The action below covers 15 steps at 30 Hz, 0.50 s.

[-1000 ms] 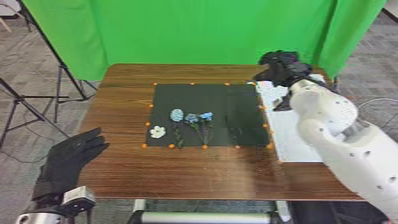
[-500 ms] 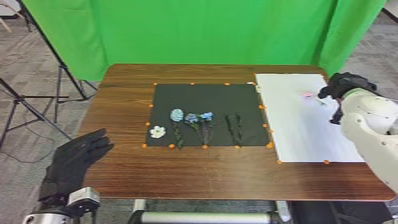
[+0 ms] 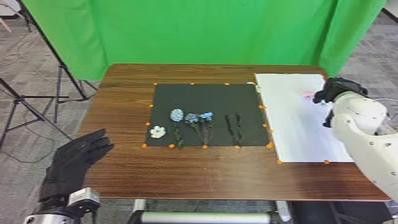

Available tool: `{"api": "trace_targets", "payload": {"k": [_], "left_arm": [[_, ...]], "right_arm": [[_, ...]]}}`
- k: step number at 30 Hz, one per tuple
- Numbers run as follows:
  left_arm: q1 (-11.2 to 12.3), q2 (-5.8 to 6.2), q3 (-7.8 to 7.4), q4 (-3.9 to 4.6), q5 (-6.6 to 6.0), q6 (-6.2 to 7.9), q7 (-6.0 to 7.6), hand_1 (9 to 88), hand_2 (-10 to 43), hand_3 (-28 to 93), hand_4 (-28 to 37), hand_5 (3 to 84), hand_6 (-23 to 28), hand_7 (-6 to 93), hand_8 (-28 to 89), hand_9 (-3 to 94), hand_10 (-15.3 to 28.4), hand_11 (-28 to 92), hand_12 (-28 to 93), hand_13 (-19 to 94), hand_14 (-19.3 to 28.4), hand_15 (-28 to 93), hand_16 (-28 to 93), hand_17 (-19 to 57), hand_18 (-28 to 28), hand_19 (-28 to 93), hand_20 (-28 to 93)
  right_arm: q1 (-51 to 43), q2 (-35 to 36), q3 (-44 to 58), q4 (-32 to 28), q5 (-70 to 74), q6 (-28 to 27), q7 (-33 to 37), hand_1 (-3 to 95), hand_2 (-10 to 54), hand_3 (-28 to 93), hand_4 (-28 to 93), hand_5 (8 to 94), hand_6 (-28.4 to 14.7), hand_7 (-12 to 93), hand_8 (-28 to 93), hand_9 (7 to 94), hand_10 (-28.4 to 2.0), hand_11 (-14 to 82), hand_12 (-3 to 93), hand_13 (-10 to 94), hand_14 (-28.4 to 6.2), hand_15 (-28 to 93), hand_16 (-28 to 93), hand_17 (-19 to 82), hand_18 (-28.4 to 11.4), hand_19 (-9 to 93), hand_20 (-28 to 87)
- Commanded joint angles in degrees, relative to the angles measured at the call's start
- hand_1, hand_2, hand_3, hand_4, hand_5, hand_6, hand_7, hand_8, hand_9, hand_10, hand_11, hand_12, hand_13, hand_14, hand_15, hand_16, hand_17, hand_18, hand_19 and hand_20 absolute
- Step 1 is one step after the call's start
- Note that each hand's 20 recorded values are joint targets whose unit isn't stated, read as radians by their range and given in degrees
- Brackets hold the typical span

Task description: Arrange flowers

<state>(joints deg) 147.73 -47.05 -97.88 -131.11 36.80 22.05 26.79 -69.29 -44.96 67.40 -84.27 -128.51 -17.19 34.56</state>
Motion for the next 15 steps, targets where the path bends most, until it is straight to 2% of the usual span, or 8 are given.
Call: {"api": "trace_targets", "payload": {"k": [1,2,3,4,7,8,11,15], "left_arm": [[-0.13,-0.55,0.29,0.17,0.00,-0.19,-0.50,27.3,5.8,83,-13.3,46.5,14.2,14.7,-9,39.0,22.2,37,9,28,28.4,60,-13,-9.7,21.2,56,12],[-0.09,-0.42,0.43,0.15,-0.02,0.01,-0.27,27.3,5.8,83,-13.4,46.4,14.2,14.7,-9,39.0,22.2,37,9,28,28.4,60,-13,-9.7,21.2,56,12],[-0.53,-0.90,0.38,0.25,0.36,-0.29,-1.11,27.3,5.9,83,-13.4,46.4,14.2,14.7,-9,39.0,22.2,37,9,28,28.4,60,-13,-9.7,21.2,56,12],[-0.25,-0.72,0.42,0.31,-0.05,-0.04,-0.37,27.3,5.9,83,-13.4,46.4,14.1,14.7,-9,39.0,22.2,37,9,28,28.4,60,-13,-9.7,21.2,56,12],[0.26,-1.66,-0.24,0.21,0.27,-0.18,-1.19,27.4,6.0,83,-13.4,46.4,14.1,14.7,-9,39.0,22.1,37,9,28,28.4,60,-13,-9.7,21.2,56,12],[0.35,-1.92,-0.37,0.17,0.55,-0.38,-1.36,27.3,5.9,83,-13.3,46.4,14.1,14.7,-9,38.9,22.1,37,9,28,28.4,60,-13,-9.7,21.2,56,12],[-0.12,-2.48,-0.43,0.20,1.14,-0.99,-2.35,27.4,6.0,83,-13.3,46.4,14.1,14.7,-9,39.0,22.2,37,9,28,28.4,60,-13,-9.7,21.2,56,12],[-0.15,-2.44,-0.38,0.15,1.22,-1.00,-2.27,27.3,6.0,83,-13.2,46.4,14.1,14.7,-9,39.0,22.1,37,9,28,28.4,60,-13,-9.7,21.2,56,12]], "right_arm": [[-1.83,-2.27,1.48,2.45,-1.56,-1.80,1.04,25.7,-3.1,87,-28,46.2,-4.6,17,-12,45.2,-19.3,15.6,16.6,48,-14.8,76,14,17,-24.9,77,38],[-1.77,-2.17,0.99,2.72,-1.11,-1.49,1.22,26.2,-2.8,87,-28,47.7,-3.9,18,-12,47.0,-18.6,16.2,16.4,49,-14.7,76,14,17,-24.9,77,38],[-2.82,-2.14,1.66,2.33,-1.42,-1.28,1.06,26.4,-2.7,87,-28,48.3,-3.6,18,-13,48.3,-18.0,16.8,16.4,50,-14.6,76,14,18,-24.9,77,37],[-2.75,-2.48,1.56,2.70,-2.30,-0.57,0.16,26.8,-2.6,87,-28,49.5,-3.3,19,-13,50.2,-17.3,17.8,16.3,50,-14.4,75,14,18,-24.7,77,37],[-3.54,-1.99,0.82,2.67,-4.85,1.48,-1.14,28.8,-3.1,87,-28,53.7,-2.2,20,-14,55.6,-15.4,20.8,16.2,52,-13.5,74,15,18,-24.6,77,36],[-3.55,-2.04,0.57,2.90,-5.43,2.33,-1.18,31.5,-3.9,86,-28,57.3,-0.7,22,-15,59.5,-12.2,25.0,16.7,55,-11.6,73,16,19,-23.7,77,36],[-3.41,-2.09,-0.02,3.80,-6.27,3.40,-0.33,37.0,-5.6,84,-28,61.8,1.2,26,-14,66.3,-9.9,29.1,17.3,59,-9.1,72,18,20,-22.8,77,35],[-3.87,-1.59,-0.96,4.16,-8.46,7.16,-0.33,47.7,-7.8,76,-28,66.9,1.5,32,-7,77.2,-7.3,18.2,30.4,63,-6.1,67,28,23,-21.8,80,33]]}}
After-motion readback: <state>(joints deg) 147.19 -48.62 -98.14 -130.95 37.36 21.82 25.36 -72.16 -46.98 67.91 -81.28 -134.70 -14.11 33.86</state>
